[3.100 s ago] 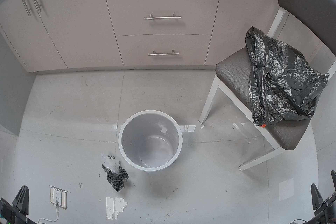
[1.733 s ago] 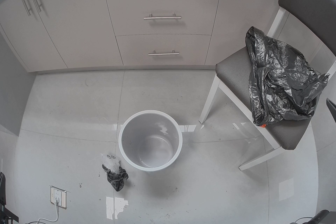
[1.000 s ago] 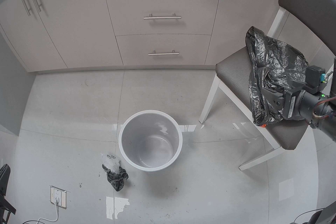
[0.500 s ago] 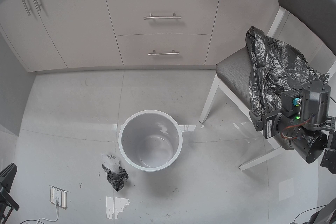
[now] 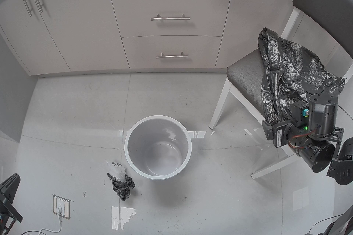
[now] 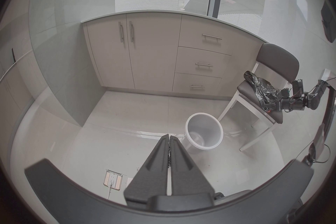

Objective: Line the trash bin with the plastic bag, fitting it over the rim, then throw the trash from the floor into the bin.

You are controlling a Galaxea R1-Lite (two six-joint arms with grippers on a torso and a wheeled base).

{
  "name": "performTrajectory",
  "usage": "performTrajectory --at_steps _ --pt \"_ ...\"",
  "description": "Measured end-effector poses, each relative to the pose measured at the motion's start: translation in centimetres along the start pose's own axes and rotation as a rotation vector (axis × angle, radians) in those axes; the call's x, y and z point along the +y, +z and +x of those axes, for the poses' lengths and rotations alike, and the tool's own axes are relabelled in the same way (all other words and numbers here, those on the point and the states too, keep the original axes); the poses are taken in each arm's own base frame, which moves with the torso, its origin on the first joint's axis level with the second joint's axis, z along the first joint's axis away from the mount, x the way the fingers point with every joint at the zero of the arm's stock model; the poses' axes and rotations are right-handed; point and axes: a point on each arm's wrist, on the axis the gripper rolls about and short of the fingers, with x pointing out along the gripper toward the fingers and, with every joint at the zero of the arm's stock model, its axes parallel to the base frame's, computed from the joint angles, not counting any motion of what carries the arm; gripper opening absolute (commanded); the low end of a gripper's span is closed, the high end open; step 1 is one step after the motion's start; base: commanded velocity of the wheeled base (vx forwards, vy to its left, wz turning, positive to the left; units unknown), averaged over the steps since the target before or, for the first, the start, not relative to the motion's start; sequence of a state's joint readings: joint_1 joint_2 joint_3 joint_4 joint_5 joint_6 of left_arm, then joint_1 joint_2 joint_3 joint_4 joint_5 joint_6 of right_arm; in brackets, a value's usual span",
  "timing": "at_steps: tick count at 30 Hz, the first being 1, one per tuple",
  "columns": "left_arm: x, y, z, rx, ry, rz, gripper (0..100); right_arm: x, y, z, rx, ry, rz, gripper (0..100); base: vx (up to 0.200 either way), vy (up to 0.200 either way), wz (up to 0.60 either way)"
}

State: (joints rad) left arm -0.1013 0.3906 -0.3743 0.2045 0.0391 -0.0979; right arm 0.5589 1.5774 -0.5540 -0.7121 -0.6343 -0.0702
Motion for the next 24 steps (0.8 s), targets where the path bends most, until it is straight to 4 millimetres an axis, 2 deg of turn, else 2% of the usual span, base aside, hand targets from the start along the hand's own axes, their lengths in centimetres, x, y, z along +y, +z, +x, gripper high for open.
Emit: performTrajectory --at_steps 10,24 --pt "0.0 -0.3 0.1 0.006 -0.001 0.003 0 -0.5 -0.2 2.4 -0.039 -0.074 0.032 100 0.0 0.0 0.0" --pt "0.0 0.0 0.1 -0.048 -0.008 0.001 0 -2.0 -0.1 3.3 -0.051 -0.141 0.052 100 0.0 0.0 0.0"
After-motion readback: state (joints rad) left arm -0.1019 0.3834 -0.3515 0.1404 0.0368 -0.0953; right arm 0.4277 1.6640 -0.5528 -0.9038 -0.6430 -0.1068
